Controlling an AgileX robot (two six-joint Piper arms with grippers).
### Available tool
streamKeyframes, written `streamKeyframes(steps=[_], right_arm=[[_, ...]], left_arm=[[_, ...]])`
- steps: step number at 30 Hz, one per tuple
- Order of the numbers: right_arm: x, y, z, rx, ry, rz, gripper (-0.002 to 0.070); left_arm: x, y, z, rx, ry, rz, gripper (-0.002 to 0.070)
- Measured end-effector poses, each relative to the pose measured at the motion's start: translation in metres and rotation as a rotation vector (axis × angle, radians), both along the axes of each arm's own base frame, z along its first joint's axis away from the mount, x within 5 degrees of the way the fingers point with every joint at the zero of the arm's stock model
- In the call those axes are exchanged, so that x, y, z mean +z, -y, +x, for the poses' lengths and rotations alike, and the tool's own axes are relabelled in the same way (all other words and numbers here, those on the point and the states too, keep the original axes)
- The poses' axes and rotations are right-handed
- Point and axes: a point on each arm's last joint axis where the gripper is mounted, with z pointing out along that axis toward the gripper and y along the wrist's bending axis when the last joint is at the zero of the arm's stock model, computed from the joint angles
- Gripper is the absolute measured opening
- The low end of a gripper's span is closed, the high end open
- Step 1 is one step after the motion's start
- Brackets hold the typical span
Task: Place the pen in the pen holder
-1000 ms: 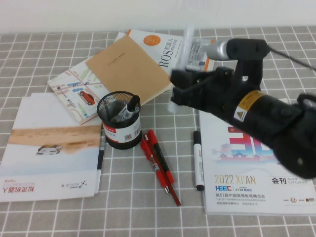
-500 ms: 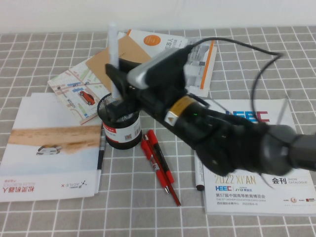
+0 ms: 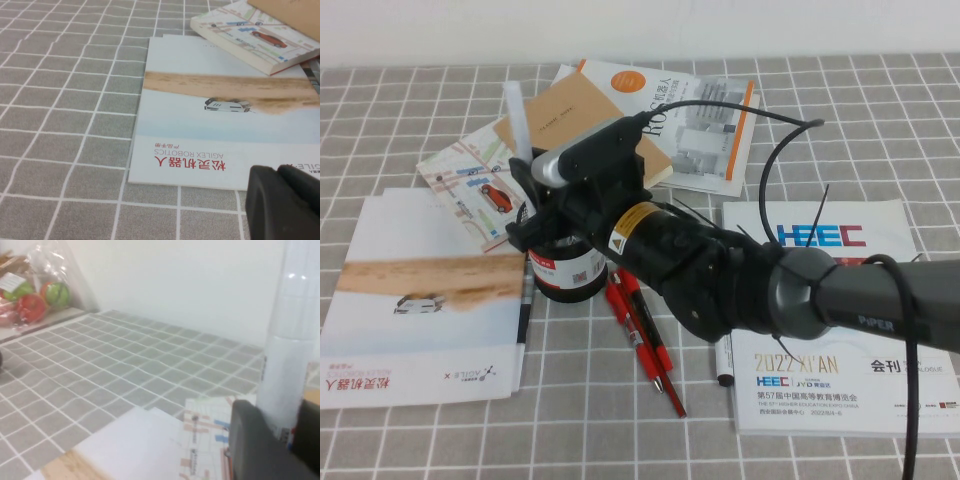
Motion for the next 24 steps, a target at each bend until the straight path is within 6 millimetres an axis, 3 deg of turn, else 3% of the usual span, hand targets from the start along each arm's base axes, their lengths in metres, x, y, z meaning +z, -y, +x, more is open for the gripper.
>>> streamKeyframes(steps=[9, 15, 18, 21, 24], right_arm=[[-0.002, 0.002, 0.002, -0.032, -0.038, 0.015, 0.0236], [-0.001, 0.002, 0.002, -0.033, -0.039, 0.017, 0.0244], [0.018, 0.006, -0.002, -0.032, -0.038, 0.019, 0.0150], [0.051, 0.015, -0.010, -0.027, -0.038, 0.008, 0.0038], [0.090, 0.029, -0.026, -0.010, 0.003, -0.005, 0.0003]], left_arm=[[0.000, 0.000, 0.000, 0.000, 0.000, 0.000, -0.0003], [0.000, 0.000, 0.000, 0.000, 0.000, 0.000, -0.0003], [0.000, 0.000, 0.000, 0.000, 0.000, 0.000, -0.0003], [0.000, 0.000, 0.000, 0.000, 0.000, 0.000, -0.0003], [0.000, 0.000, 0.000, 0.000, 0.000, 0.000, -0.0003]])
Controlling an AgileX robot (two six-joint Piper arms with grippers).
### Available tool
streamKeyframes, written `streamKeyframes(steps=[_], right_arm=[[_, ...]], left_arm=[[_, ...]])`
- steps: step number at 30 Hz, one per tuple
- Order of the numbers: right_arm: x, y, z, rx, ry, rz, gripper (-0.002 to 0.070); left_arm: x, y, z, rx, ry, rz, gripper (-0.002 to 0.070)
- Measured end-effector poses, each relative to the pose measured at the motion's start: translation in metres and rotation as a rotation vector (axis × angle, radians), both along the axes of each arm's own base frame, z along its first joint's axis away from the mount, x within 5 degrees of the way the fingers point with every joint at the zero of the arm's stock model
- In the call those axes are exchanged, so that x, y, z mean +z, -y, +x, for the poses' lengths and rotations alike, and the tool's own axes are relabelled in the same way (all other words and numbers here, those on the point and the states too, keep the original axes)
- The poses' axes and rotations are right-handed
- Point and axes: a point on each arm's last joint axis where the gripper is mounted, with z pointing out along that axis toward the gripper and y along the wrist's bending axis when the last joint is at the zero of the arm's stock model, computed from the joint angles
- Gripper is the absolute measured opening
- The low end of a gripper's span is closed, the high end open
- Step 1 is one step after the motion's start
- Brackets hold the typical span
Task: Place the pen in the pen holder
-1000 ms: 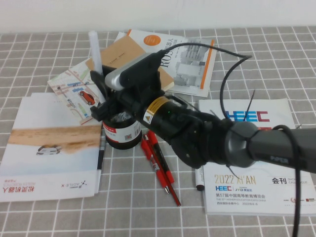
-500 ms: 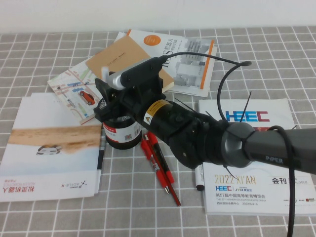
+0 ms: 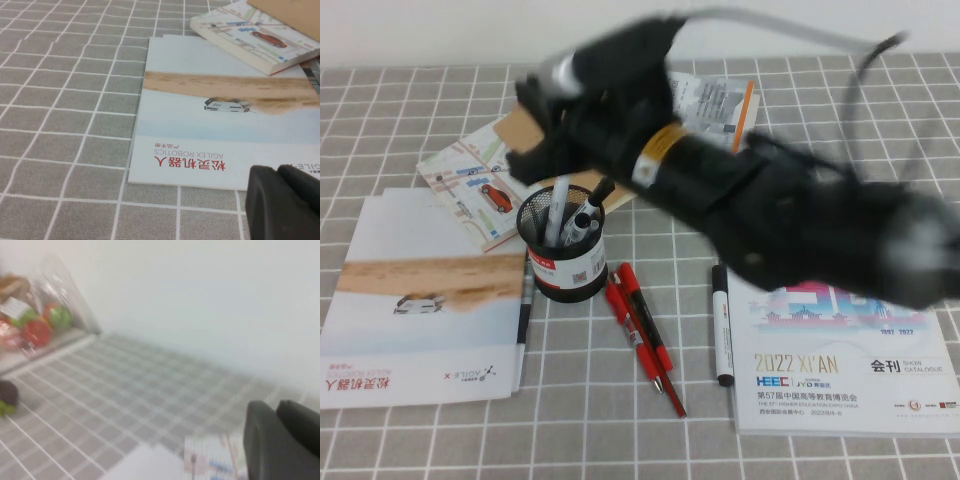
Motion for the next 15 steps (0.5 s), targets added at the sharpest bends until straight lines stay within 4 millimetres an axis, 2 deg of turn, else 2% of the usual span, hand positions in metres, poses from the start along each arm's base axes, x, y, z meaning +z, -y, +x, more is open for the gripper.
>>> streamKeyframes(steps=[2, 5, 15], right_arm=[[0.024, 0.015, -0.015, 0.012, 0.050, 0.002, -0.0006], [0.044, 0.040, -0.040, 0.020, 0.086, -0.001, -0.0011], [0.049, 0.113, -0.107, 0.012, 0.060, -0.022, -0.0012]], left_arm=[[0.000, 0.000, 0.000, 0.000, 0.000, 0.000, -0.0003], [0.000, 0.000, 0.000, 0.000, 0.000, 0.000, -0.0003], [0.000, 0.000, 0.000, 0.000, 0.000, 0.000, -0.0003]])
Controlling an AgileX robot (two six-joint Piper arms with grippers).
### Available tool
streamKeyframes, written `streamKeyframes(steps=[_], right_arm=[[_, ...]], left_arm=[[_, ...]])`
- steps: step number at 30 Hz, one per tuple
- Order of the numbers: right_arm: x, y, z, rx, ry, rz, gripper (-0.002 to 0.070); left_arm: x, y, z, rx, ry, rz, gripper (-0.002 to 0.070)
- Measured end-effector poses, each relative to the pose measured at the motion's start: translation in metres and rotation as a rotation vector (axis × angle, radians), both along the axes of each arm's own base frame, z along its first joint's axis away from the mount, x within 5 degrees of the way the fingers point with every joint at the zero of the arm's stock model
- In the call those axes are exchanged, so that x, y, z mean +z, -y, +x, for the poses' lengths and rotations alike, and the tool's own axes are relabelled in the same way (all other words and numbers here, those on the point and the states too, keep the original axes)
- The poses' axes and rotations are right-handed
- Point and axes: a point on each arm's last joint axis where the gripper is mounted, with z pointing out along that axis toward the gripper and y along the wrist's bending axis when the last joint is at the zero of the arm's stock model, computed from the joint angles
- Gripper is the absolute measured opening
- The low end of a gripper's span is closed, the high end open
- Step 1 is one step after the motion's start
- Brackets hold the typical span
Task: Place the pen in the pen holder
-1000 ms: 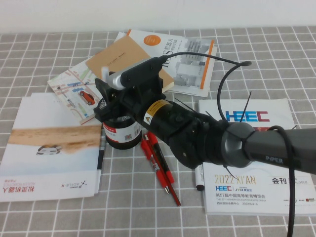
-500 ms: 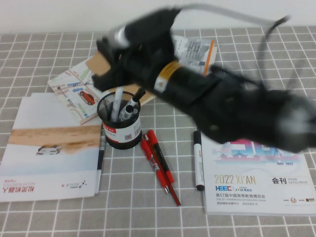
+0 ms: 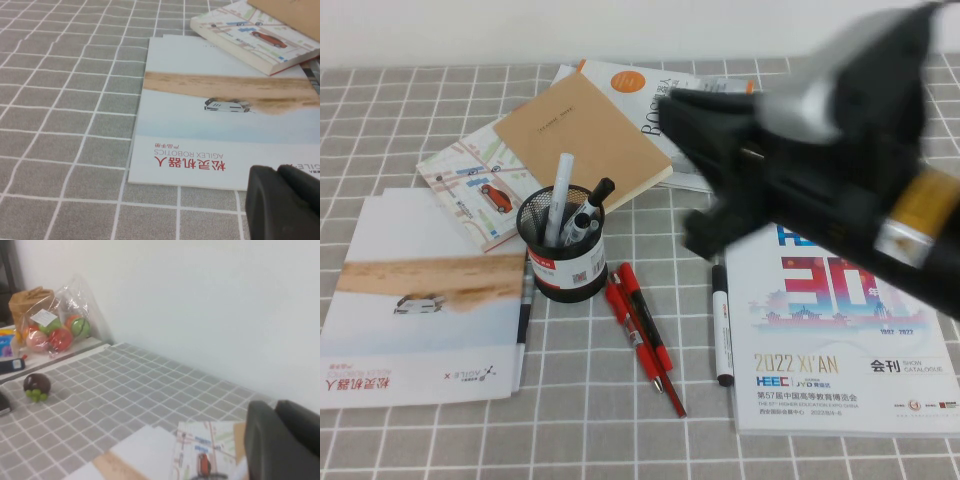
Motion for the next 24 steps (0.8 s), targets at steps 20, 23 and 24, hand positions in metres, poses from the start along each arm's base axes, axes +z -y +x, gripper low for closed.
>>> streamKeyframes(steps=[20, 23, 24], right_arm=[[0.000, 0.072, -0.051, -0.093, -0.044, -0.416, -0.0013], [-0.001, 0.073, -0.051, -0.099, -0.038, -0.436, -0.0013], [-0.002, 0.073, -0.051, -0.100, -0.041, -0.442, -0.0012]], left_arm=[[0.000, 0.000, 0.000, 0.000, 0.000, 0.000, -0.0003], [0.000, 0.000, 0.000, 0.000, 0.000, 0.000, -0.0003], [0.000, 0.000, 0.000, 0.000, 0.000, 0.000, -0.0003]])
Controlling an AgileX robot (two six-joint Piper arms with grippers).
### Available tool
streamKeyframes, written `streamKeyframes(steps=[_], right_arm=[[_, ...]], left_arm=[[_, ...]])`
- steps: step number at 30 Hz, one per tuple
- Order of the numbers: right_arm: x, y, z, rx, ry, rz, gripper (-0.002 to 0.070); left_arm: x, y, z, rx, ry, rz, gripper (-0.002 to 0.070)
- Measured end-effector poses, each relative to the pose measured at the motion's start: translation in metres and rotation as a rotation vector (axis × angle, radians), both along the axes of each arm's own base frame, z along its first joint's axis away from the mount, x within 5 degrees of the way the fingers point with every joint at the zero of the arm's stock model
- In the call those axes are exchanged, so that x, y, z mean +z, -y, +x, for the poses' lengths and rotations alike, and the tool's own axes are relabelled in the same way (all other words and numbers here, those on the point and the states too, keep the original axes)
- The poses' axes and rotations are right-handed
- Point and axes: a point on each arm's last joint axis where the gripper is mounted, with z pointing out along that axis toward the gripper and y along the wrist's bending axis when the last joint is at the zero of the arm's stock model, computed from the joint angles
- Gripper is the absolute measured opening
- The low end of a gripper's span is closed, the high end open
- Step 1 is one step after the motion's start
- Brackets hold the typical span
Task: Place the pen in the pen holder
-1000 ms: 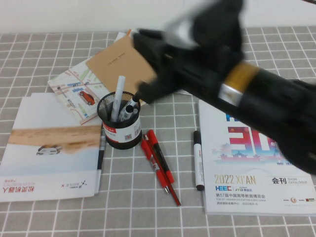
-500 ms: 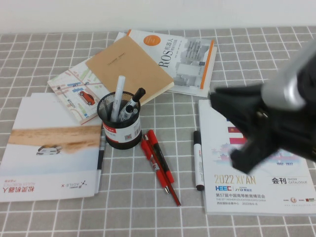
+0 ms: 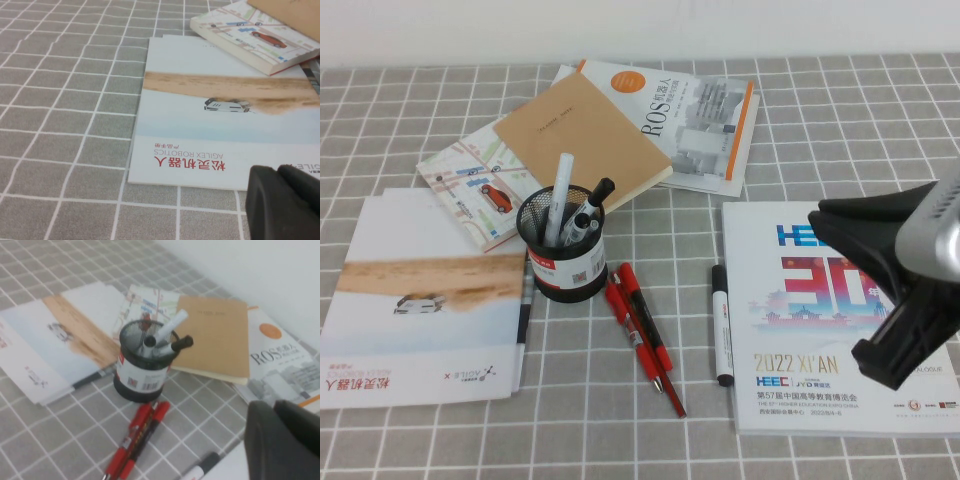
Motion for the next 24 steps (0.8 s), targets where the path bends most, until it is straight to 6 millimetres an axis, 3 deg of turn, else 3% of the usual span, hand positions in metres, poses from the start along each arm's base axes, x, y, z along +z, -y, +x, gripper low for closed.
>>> streamKeyframes(steps=[6, 12, 18, 24], right_arm=[[-0.006, 0.002, -0.001, -0.006, -0.014, -0.025, -0.0012], [-0.013, 0.020, 0.002, -0.057, 0.055, 0.032, -0.0012], [-0.036, 0.052, 0.009, -0.181, 0.162, 0.115, -0.0013], [-0.061, 0.096, -0.009, -0.377, 0.254, 0.144, -0.0013]], left_arm=[[0.000, 0.000, 0.000, 0.000, 0.000, 0.000, -0.0003], [0.000, 0.000, 0.000, 0.000, 0.000, 0.000, -0.0003], [0.000, 0.000, 0.000, 0.000, 0.000, 0.000, -0.0003], [0.000, 0.000, 0.000, 0.000, 0.000, 0.000, -0.0003]])
